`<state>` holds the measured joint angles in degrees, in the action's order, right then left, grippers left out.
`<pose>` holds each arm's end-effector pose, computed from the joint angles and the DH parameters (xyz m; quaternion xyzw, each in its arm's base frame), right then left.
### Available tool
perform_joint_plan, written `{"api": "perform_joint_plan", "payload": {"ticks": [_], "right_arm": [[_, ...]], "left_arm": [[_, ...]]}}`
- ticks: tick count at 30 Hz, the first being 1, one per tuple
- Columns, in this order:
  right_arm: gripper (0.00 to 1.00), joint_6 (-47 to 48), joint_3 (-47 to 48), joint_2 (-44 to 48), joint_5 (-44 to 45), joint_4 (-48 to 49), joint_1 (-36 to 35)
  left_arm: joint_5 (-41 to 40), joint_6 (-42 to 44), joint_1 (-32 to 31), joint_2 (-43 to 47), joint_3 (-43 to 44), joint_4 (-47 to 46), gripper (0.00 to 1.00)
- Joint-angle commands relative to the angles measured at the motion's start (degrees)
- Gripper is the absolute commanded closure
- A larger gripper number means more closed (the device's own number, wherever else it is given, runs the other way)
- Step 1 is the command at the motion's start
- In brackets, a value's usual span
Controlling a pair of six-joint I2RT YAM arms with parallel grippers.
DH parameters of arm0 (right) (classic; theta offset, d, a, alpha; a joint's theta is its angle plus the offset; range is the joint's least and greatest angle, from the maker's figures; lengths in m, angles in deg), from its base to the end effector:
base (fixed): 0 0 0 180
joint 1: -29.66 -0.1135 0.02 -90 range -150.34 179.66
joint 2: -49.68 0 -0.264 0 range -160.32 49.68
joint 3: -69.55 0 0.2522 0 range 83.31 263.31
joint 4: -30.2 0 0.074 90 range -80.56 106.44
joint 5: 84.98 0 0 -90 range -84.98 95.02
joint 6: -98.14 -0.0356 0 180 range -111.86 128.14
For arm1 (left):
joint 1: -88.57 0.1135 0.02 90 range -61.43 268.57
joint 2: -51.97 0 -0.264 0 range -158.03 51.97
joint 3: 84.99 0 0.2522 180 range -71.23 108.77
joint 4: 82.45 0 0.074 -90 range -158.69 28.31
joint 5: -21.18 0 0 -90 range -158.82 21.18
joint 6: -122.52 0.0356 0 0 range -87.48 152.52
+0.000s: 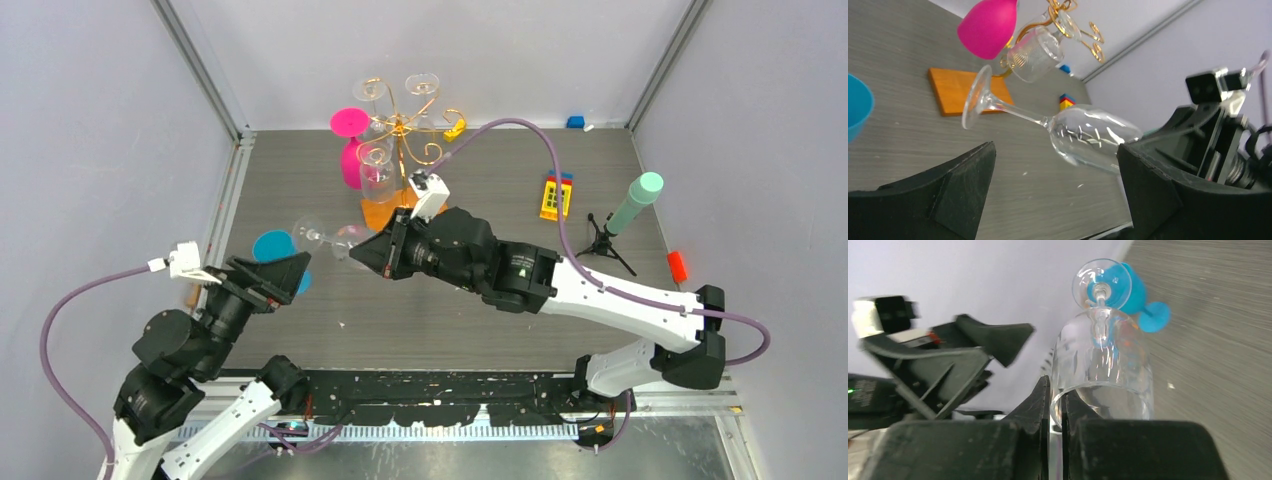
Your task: Take the wine glass off the wine glass rack
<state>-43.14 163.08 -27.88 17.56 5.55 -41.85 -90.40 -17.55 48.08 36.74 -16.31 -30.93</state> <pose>0.1066 0.2945 0.4243 -0.0624 0.7548 0.5290 0.3828 0.0256 -0.0047 0.3891 -0.1911 0.6692 -0.4102 0.5894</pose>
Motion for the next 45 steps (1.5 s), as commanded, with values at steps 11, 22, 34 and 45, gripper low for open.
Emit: {"api": "perform_joint_plan", "payload": {"ticks": [11,22,34,45], "right_arm": [[1.0,14.1,31.2,-19.3,2.6,-42.8,-0.1],[1.0,18.2,53.7,-43.9,-2.6,-54.6,-0.1],[0.99,18.5,58.6,-49.9,-6.5,-56.4,0.5],[0.75,23.1,66.0,-54.7,-5.2,-61.1,0.9]], "left_arm": [[-11.8,26.8,0.0,6.9,5.8,7.2,0.06],[-18.3,29.3,0.0,7.7,12.1,15.2,0.07],[-19.1,30.1,0.0,8.9,10.9,14.9,0.07],[-17.4,29.2,0.0,7.4,8.9,14.1,0.07]]}}
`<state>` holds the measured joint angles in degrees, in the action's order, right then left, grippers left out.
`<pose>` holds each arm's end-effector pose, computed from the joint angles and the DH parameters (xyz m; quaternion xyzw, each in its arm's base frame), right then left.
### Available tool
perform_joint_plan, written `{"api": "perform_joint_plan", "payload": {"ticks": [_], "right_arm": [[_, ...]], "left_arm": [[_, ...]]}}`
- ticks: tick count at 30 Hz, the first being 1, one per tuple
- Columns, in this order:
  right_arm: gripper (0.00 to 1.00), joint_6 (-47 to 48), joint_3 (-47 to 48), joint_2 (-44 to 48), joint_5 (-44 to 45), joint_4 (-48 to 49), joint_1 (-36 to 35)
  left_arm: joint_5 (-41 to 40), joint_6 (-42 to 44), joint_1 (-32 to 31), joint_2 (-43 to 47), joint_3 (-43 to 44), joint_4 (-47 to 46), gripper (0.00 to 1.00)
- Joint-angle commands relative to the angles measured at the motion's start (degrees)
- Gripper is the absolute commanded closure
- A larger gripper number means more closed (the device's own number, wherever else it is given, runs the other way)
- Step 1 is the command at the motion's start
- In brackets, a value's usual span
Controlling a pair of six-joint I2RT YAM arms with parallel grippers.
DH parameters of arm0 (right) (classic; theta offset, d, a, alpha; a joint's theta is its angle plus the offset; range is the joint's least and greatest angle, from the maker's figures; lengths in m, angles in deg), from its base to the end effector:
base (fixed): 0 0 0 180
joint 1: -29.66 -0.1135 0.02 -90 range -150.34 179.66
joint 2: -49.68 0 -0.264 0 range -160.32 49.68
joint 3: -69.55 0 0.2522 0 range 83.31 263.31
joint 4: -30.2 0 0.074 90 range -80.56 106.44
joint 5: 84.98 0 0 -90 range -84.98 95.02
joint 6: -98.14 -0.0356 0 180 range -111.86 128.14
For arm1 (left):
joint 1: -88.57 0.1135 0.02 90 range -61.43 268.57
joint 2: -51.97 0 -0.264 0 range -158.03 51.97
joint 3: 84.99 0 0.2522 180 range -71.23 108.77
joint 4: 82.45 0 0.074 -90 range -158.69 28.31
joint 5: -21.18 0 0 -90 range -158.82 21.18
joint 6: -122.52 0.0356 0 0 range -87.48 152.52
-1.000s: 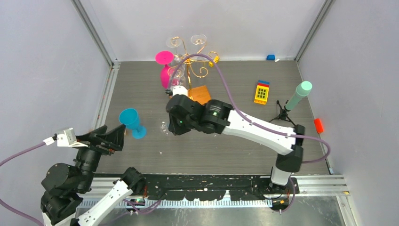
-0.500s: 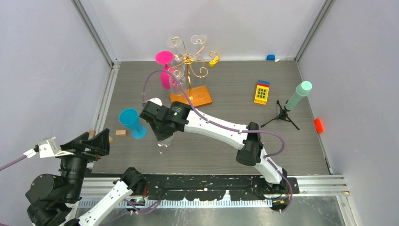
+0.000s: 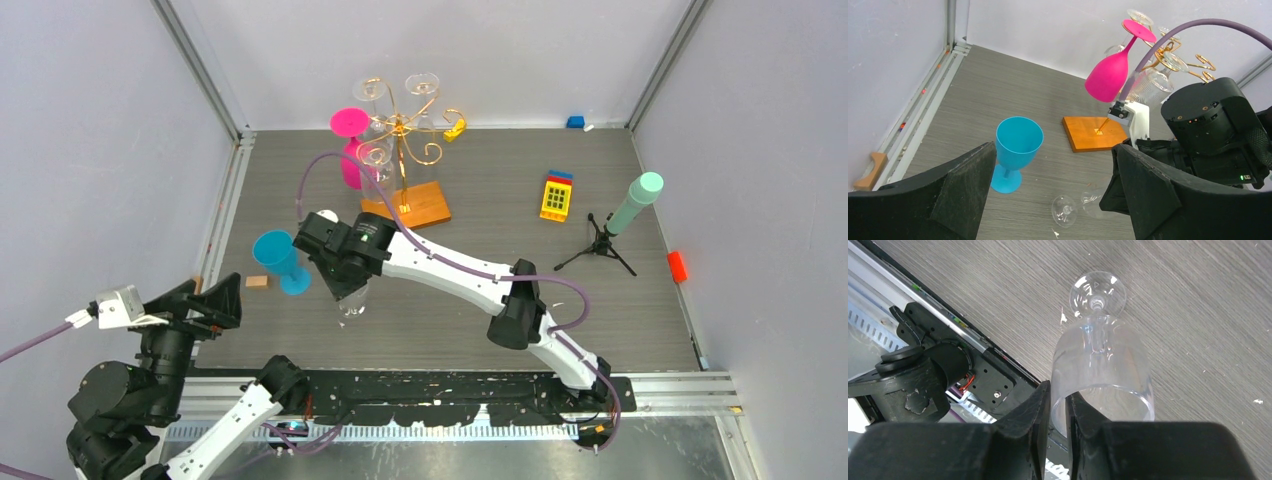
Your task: Take the wine glass off the wine glass rack
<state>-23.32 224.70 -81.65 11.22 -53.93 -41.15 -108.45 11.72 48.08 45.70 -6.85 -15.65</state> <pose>0.1612 0.4514 0.3186 -0.3119 0.9135 0.1664 0.2012 -0.0331 0.0581 0.3910 -0.1378 0.6686 -0.1569 0.7137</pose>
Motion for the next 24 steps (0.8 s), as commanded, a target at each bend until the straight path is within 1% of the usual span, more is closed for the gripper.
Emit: {"api": "perform_joint_plan", "payload": {"ticks": [1,5,12,18,20,21,24], "right_arm": [[0.72,4.0,4.6,-1.0,1.1,-1.4,0.3],[0.64,6.4,5.5,-1.3,0.9,0.3,0.4],[0.61,8.2,6.2,-0.9,2.4,6.2,0.9],[0.59,8.4,6.2,0.1,2.2,8.4,1.0],[0.56,8.2,6.1,1.0,2.0,8.9,1.0],[0.55,8.1,5.8,1.8,1.8,9.1,1.0],[0.49,7.4,3.9,5.0,1.7,11.2,1.0]], "left_arm": [[0.7,-0.3,0.0,-1.6,-0.6,-1.0,0.06],[0.5,-0.8,0.0,-1.8,-1.0,-1.0,0.07],[0.4,-1.5,0.0,-2.3,-0.9,-0.7,0.07],[0.6,-2.1,0.0,-2.5,-0.6,-0.1,0.07],[0.7,-2.3,0.0,-2.5,-0.7,-0.2,0.06],[0.9,-2.4,0.0,-2.6,-0.8,-0.4,0.06],[1.4,-2.5,0.0,-2.3,-1.6,-1.1,0.01]]}}
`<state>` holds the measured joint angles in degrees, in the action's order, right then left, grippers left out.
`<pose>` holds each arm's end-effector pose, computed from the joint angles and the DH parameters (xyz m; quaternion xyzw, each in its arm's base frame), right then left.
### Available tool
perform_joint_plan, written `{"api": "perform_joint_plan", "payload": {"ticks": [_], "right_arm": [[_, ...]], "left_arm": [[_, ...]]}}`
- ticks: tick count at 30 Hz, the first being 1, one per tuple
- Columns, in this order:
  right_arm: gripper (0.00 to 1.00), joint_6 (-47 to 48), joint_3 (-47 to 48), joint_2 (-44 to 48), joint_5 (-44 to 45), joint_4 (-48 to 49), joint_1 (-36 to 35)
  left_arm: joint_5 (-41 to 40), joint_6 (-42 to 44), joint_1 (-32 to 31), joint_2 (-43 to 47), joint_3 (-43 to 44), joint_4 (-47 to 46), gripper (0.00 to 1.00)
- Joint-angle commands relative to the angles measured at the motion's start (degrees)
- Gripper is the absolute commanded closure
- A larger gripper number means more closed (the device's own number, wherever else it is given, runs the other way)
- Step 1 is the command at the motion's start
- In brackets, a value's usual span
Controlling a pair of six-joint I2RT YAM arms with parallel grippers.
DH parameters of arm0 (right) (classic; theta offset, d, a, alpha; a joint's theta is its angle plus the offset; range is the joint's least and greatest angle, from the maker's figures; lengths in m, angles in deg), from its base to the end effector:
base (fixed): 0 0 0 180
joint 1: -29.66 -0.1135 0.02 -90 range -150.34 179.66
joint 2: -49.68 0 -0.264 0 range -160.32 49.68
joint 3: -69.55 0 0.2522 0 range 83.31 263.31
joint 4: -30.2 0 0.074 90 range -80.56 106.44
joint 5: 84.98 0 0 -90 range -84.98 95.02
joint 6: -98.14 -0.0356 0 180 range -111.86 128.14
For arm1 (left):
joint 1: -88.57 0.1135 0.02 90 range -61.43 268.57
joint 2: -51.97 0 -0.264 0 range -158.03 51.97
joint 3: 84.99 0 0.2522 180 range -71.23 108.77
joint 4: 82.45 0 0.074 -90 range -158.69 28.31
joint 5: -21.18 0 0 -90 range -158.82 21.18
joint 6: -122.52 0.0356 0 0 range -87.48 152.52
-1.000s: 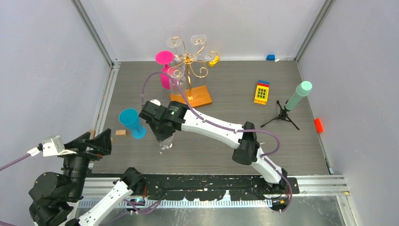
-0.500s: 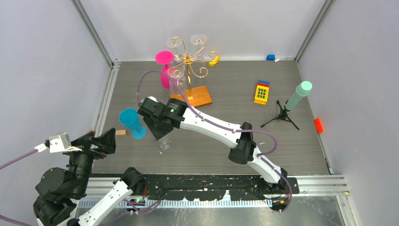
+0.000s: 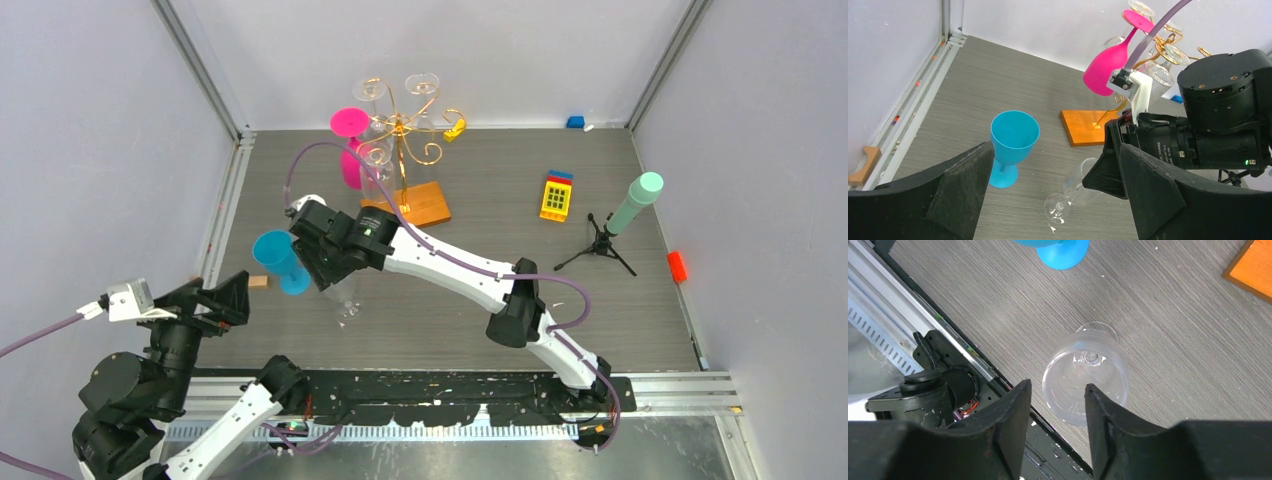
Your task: Take the wine glass off the wine glass rack
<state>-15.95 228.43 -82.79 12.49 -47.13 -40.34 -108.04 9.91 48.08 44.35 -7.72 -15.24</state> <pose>0.1730 0.4617 0.3356 -0.3467 0.8744 0.2024 0.2724 -0.0253 0.0512 0.3893 -0.1381 0.6815 -0.1580 0.7011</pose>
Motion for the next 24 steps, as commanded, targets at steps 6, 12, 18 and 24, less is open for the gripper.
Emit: {"api": "perform_joint_plan", "payload": {"ticks": [6,12,18,24], "right_arm": [[0.42,-1.5,-7.3,13.9,-0.6,11.3,0.2],[0.41,-3.1,-11.8,21.0,4.7,14.1,0.2],[0.42,-4.9,-20.6,31.0,19.6,14.0,0.8],[0.42,-9.8,-32.5,43.4,29.6,13.5,5.1]], "left_arm": [[1.0,-1.6,-0.2,-1.3,-1.2,-1.8,0.0],[3.7,-4.1,-1.2,-5.1,-0.6,-1.3,0.0],[8.8,-8.6,-2.3,-11.3,-1.1,-5.3,0.0],[16.2,-9.5,-2.4,-21.1,2.1,-12.3,0.0]]}}
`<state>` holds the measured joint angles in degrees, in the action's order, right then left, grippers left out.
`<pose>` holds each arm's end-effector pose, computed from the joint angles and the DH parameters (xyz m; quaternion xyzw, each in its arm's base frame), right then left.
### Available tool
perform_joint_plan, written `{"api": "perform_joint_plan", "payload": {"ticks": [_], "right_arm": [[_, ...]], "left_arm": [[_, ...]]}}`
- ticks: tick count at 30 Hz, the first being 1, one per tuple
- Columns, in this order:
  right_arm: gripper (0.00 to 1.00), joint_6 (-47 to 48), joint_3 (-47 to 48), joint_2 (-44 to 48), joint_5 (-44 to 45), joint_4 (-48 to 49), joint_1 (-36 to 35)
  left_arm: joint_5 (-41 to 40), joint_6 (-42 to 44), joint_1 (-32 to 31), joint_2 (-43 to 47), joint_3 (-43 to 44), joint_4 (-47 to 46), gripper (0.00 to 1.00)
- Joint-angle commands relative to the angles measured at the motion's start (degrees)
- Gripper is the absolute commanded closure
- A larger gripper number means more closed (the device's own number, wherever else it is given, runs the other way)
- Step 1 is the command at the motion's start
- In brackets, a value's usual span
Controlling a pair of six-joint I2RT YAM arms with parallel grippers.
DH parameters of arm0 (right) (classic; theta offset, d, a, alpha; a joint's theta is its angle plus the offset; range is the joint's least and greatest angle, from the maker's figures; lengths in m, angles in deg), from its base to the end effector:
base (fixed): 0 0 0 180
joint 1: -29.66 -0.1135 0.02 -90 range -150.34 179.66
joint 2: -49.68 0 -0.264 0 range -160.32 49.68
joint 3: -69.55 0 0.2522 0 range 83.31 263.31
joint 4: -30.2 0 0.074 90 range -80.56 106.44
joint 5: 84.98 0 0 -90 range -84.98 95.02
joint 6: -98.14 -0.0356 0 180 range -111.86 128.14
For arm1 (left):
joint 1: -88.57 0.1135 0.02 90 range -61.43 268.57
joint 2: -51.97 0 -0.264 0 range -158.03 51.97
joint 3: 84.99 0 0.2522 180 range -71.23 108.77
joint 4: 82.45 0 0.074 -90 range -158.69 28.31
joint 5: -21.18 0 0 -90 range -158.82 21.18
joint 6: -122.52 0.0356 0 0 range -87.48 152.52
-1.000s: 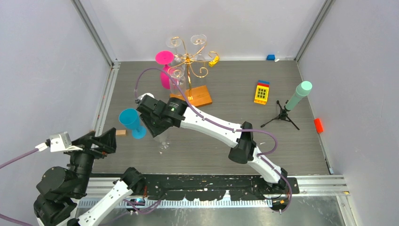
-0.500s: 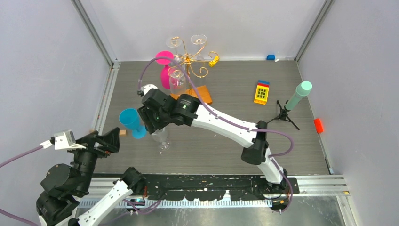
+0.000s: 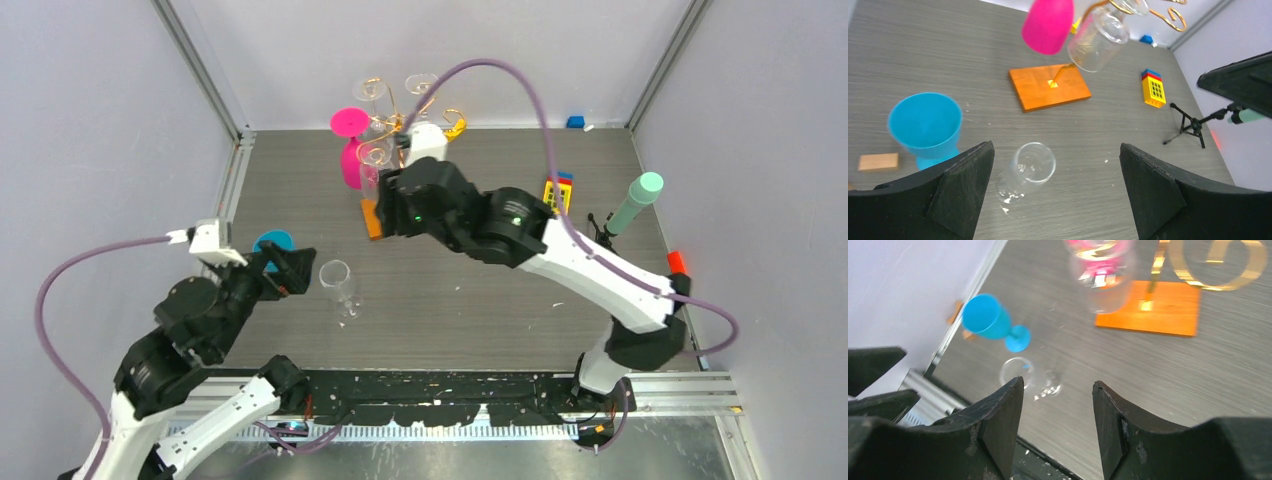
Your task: Take the wine glass off the wine glass rack
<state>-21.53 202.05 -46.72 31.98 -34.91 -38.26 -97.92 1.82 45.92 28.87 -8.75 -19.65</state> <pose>0.1449 0.3143 0.4732 -0.1628 0.8304 0.2390 0.4762 0.0353 -0.0090 0.4012 -0.0842 0.7525 -0.2190 0.6154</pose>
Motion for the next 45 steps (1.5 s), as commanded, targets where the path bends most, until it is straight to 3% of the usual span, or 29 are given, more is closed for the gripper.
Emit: {"api": "perform_joint_plan", "payload": {"ticks": [1,7,13,15,18,21,29,36,42,45], "right_arm": [[0.42,-5.5,-7.7,10.1,10.6,1.3,3.6],[0.46,-9.1,-20.1,21.2,10.1,3.7,8.8],[0.47,-9.9,-26.6,26.7,9.0,4.2,10.1],[0.48,-10.0,-28.7,27.9,8.3,4.2,10.3],[0.49,-10.2,-30.9,30.0,6.9,4.9,10.3],[0.49,-10.3,-33.3,31.6,6.3,5.2,10.4],[0.49,-10.5,-37.4,36.2,5.9,6.2,10.5],[0.49,-11.7,-39.8,38.1,5.0,7.3,10.5],[0.5,-14.5,-42.8,39.4,1.6,9.6,10.4],[0.51,-15.7,-43.7,39.6,1.0,9.9,10.4]], "left_arm": [[7.1,-1.1,-0.2,-7.2,3.8,-9.0,0.0],[12.2,0.5,-0.2,-17.0,9.3,-17.0,0.0],[13.6,1.2,0.2,-30.2,18.2,-16.9,0.01],[14.7,1.9,1.7,-34.0,21.3,-16.6,0.09],[19.5,0.8,7.0,-38.6,24.3,-17.1,0.2],[26.5,-2.7,15.2,-41.5,25.3,-17.8,0.23],[28.8,-6.6,25.6,-45.9,25.0,-21.7,0.15],[38.4,-12.3,32.7,-52.5,26.1,-24.4,0.15],[44.5,-15.2,35.2,-57.1,28.4,-25.8,0.27],[47.5,-17.0,36.2,-58.1,28.3,-27.8,0.39]]}}
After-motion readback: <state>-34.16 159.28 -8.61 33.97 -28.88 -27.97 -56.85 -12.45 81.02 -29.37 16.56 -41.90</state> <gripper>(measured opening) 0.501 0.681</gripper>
